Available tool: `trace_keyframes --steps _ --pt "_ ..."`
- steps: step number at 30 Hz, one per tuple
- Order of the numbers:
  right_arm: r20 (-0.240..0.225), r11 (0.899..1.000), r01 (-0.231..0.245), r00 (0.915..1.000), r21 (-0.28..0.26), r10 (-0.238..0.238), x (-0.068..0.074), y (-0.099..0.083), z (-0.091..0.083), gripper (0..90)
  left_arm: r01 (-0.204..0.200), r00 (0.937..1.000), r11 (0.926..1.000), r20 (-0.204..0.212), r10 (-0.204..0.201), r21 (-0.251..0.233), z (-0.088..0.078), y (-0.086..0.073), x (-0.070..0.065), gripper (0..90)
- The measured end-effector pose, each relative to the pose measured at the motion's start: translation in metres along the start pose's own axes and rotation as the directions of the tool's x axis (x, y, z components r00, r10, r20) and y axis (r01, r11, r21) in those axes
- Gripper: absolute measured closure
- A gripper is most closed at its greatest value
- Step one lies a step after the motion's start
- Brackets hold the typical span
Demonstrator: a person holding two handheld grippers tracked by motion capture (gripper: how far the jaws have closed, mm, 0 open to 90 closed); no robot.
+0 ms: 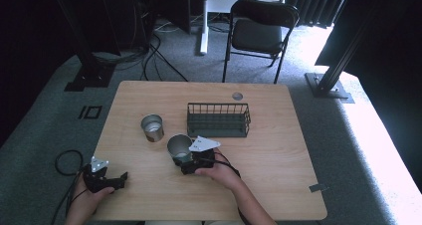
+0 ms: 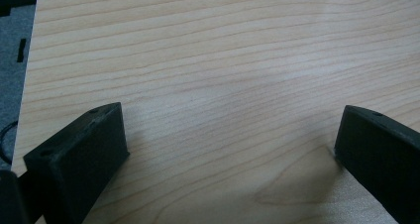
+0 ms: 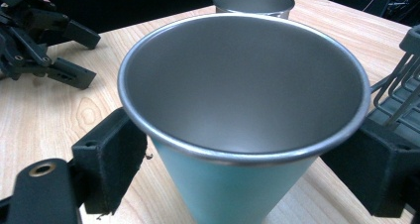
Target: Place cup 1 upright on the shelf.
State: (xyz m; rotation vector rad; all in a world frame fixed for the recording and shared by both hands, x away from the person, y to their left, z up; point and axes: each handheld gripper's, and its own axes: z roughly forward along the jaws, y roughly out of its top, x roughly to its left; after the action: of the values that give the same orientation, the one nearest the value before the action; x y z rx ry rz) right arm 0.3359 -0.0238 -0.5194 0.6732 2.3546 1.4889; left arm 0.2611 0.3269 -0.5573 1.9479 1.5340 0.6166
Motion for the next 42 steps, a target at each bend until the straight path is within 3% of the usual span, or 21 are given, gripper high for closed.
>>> trace_keyframes --steps 12,31,38,42 --pt "-0.005 0.999 -0.035 0.9994 -0.039 0.035 0.0 0.002 0.01 10.9 0.0 1.0 1.0 0.0 0.0 0.0 0.0 0.0 0.0 0.5" --pt "0.023 1.0 -0.005 0.9997 -0.019 0.005 -0.003 0.006 0.008 13.8 -0.001 1.0 1.0 -0.001 0.001 0.001 0.0 0.0 0.0 0.5" --pt "0.005 1.0 0.011 0.9999 -0.021 -0.011 -0.002 0.016 0.003 13.8 0.0 1.0 1.0 0.0 0.0 0.001 0.0 0.0 0.0 0.4" --pt "0.008 0.999 -0.003 1.0 -0.039 0.003 -0.003 0.024 -0.002 13.8 0.0 1.0 1.0 -0.001 0.0 0.001 0.0 0.0 0.0 0.4"
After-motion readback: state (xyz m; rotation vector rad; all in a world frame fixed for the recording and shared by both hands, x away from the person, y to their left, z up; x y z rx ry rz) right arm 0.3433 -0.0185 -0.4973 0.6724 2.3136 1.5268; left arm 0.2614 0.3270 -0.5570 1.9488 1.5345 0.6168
